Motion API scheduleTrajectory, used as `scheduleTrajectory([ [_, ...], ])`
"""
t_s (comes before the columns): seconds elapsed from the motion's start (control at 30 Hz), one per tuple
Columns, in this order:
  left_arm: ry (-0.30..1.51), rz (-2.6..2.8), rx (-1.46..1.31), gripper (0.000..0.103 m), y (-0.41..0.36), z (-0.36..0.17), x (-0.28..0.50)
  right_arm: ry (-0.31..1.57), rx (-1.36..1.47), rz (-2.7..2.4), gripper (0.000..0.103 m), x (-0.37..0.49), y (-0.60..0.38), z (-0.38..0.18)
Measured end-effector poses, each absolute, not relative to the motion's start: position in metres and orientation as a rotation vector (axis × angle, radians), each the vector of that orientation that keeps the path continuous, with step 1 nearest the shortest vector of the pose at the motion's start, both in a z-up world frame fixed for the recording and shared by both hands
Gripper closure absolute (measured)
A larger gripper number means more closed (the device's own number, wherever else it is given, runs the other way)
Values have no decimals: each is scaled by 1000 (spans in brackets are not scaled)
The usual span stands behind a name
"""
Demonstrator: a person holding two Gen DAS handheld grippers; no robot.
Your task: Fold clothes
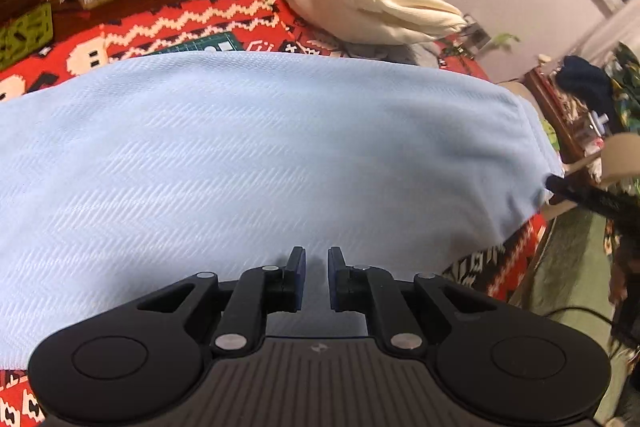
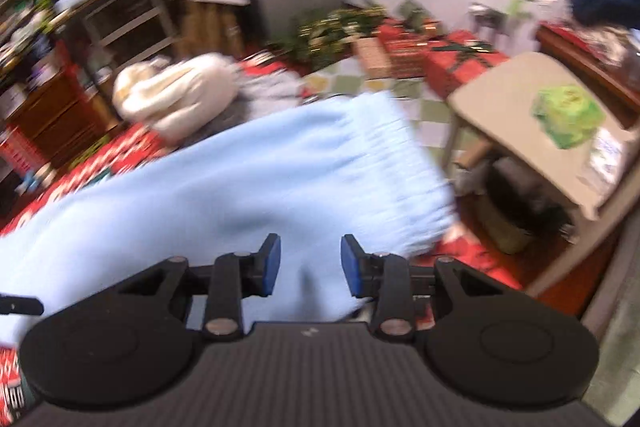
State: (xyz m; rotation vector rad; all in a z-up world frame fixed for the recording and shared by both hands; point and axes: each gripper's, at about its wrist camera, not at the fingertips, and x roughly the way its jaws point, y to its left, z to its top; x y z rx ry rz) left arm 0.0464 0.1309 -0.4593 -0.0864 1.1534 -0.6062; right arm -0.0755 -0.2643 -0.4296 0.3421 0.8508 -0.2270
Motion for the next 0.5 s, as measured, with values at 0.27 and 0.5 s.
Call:
scheduleTrajectory([
  [0.27, 923, -698, -51, 93, 163, -484, -21, 763, 228, -41, 64, -85, -231, -456],
  [0.5, 723, -628, 33, 86, 168, -499, -95, 630, 246, 73, 61, -146, -222, -455],
])
